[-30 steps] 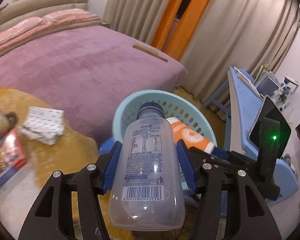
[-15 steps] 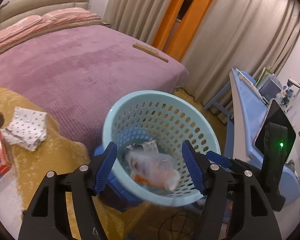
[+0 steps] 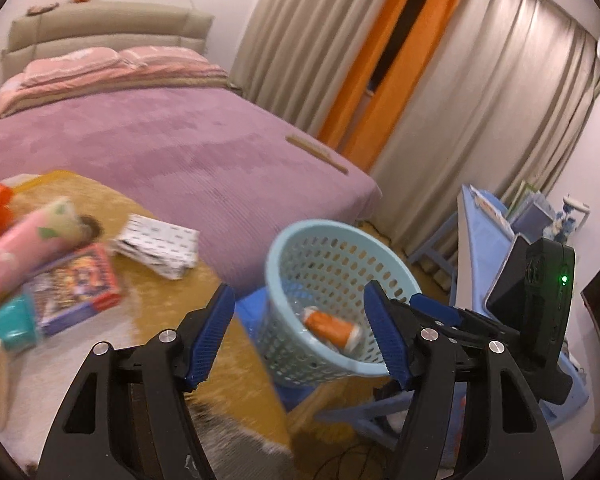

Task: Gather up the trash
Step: 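Return both tools to the table and grasp the colorful card box with the right tool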

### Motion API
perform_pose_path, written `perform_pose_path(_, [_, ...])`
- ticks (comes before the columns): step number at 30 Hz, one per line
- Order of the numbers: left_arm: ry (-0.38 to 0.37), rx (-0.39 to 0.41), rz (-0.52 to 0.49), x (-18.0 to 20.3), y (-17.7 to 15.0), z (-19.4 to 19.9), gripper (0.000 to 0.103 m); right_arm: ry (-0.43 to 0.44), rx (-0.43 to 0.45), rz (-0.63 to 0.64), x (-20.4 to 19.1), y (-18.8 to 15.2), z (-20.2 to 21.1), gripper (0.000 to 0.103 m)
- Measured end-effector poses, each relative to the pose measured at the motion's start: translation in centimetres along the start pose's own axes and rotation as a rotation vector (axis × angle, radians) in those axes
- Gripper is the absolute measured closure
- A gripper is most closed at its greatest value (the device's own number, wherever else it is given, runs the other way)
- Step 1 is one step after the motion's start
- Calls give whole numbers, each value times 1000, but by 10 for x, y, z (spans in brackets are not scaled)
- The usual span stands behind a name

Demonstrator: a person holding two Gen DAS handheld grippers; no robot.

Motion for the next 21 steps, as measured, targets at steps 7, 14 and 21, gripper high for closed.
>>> perform_pose_path(7, [111, 94, 43, -42, -4, 61, 37, 81, -8, 111, -62, 1, -11, 41])
perform_pose_path(14, [321, 131, 124, -108, -19, 115, 37, 160, -35, 206, -126, -1, -41, 41])
perform_pose_path(21, [483, 168, 244, -185, -33, 169, 35, 225, -73, 244, -165, 11, -81, 41])
Point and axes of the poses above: each gripper's, at about its wrist camera, not at the fingertips, and z roughly against the way its jaws point, x to its right, y to its top, the point moved 1 cm from there along -z, roughly the way its jaws point, and after that the axes turned 1 degree about z, right-handed, at the moved point
